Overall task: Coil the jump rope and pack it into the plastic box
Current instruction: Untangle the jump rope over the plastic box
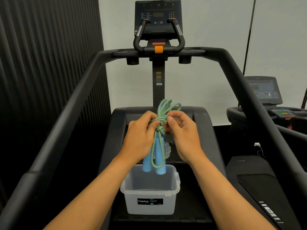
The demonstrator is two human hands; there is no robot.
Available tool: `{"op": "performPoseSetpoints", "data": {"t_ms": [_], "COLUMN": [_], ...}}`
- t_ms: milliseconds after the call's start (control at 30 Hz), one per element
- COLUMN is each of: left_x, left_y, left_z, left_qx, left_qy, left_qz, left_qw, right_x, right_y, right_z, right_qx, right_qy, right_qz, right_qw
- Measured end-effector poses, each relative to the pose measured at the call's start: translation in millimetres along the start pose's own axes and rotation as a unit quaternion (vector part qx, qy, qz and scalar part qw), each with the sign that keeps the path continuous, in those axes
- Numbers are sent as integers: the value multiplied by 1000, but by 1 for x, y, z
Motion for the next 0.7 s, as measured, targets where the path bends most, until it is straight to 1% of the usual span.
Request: {"op": "performPoseSetpoints", "data": {"t_ms": [33, 100, 133, 200, 300, 400, 533, 567, 633, 700], "left_x": [-1, -5, -7, -9, -11, -16, -18, -19, -22, -23], "left_y": [0, 0, 1, 4, 6, 6, 7, 6, 6, 5], "left_z": [5, 16, 19, 19, 23, 24, 27, 26, 21, 20], "left_qx": [28, 81, 95, 103, 123, 128, 148, 152, 149, 152], "left_qy": [-49, -153, -183, -202, -230, -223, -107, -103, -131, -140], "left_qz": [0, 3, 6, 10, -12, -29, -36, -28, -13, -17], "left_qw": [998, 985, 979, 974, 965, 966, 983, 983, 980, 978], "right_x": [1, 3, 3, 1, -1, 0, 4, 4, 6, 7], "right_y": [1, 4, 4, 4, 5, 6, 6, 5, 5, 4], "right_z": [-2, -6, -7, -8, -8, -9, -10, -10, -10, -9], "right_qx": [-5, -14, -17, -22, -17, -17, -18, -17, -16, -12], "right_qy": [11, 34, 42, 54, 55, 60, 64, 63, 60, 48], "right_qz": [-6, -16, -16, -15, -27, -35, -42, -43, -43, -40], "right_qw": [1000, 999, 999, 998, 998, 997, 997, 997, 997, 998]}}
Point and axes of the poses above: each hand's wrist, its own y-axis towards the middle knuckle, its own x-axis out of the back of the hand, z = x × y, the point moved 8 cm from there along y, towards the middle knuckle, and after that the axes turned 10 degrees about y, right-handed, at the moved point
